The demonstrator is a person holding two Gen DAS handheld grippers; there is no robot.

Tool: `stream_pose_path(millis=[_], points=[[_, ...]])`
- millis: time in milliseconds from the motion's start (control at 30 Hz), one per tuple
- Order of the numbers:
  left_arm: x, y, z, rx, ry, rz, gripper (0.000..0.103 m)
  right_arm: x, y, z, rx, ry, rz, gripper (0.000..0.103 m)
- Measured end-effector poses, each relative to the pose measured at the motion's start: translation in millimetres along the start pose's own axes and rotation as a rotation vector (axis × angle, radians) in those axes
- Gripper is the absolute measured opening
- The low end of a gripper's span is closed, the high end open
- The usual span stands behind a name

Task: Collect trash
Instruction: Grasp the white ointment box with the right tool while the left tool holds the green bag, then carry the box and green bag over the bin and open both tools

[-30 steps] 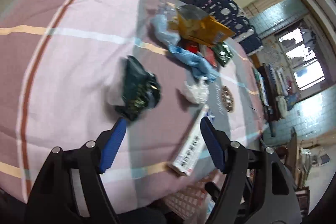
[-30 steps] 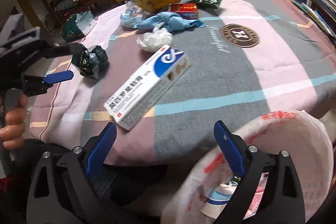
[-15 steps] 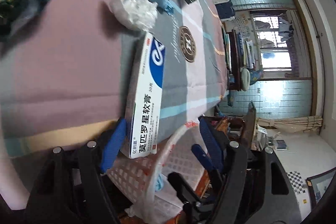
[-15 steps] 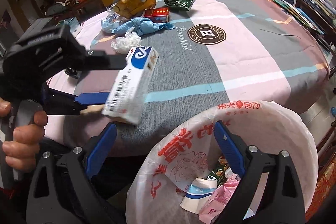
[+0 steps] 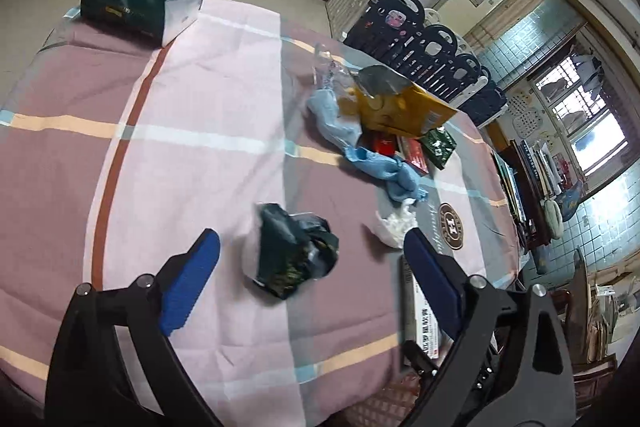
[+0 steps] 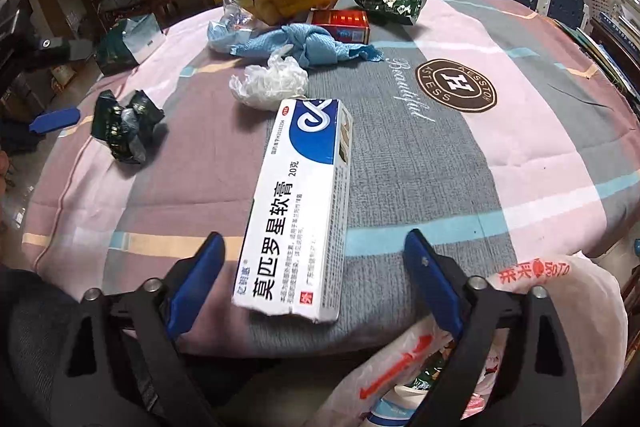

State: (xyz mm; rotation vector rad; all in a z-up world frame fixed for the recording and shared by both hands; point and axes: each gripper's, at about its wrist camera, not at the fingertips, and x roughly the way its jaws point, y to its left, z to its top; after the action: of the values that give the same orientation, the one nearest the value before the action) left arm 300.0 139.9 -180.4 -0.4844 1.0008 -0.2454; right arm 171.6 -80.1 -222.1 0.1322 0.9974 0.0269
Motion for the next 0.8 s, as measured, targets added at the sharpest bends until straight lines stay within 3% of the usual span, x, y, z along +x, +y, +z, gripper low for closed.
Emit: stream_pose_path(millis=[67,100,133,200,300,333,367,467,533,600,800], points=[[9,9,1,-0.018,0.015,-0.001,0.093,2,2,0,-0.017,-0.005,-0.032,0.061],[15,13,-1,-0.025,0.034,-0.004,0.093,2,3,1,-0.027,-0.009,-0.041,0.047],[24,12,-3,-0.027,0.061,-0.014,0.093,1,2,1,-0.034,-0.012,-0.044,0.042],[36,6,-8,-0.009,0.1,-0.01,0.093,-1,-1,2,-0.024,-0.014,-0.023,0.041],[49,-6,-13,0.074,0.127,0.089,0.093,-9,-3,2,-0.019,-0.034,-0.029,0.041],[52,-9,-14,0.09,0.142,0.081,0.092,-11,-4,2,-0.02,-0.039,-0.03,0.041],[53,-10,-15,0.097,0.146,0.071,0.089,-15,-5,2,-0.018,-0.044,-0.03,0.041],[58,-8,-15,0.081,0.169,0.049,0.062,-29,-9,2,-0.006,-0.066,-0.032,0.041],[55,-7,-16,0.075,0.156,0.047,0.055,-42,-13,1,0.007,-0.079,-0.03,0.041],[52,-12,-18,0.087,0.146,0.058,0.038,-57,-19,-2,0.018,-0.095,-0.034,0.041],[2,-67,-45,0.226,0.02,0.13,0.038,-108,-41,-15,0.026,-0.143,-0.066,0.041]])
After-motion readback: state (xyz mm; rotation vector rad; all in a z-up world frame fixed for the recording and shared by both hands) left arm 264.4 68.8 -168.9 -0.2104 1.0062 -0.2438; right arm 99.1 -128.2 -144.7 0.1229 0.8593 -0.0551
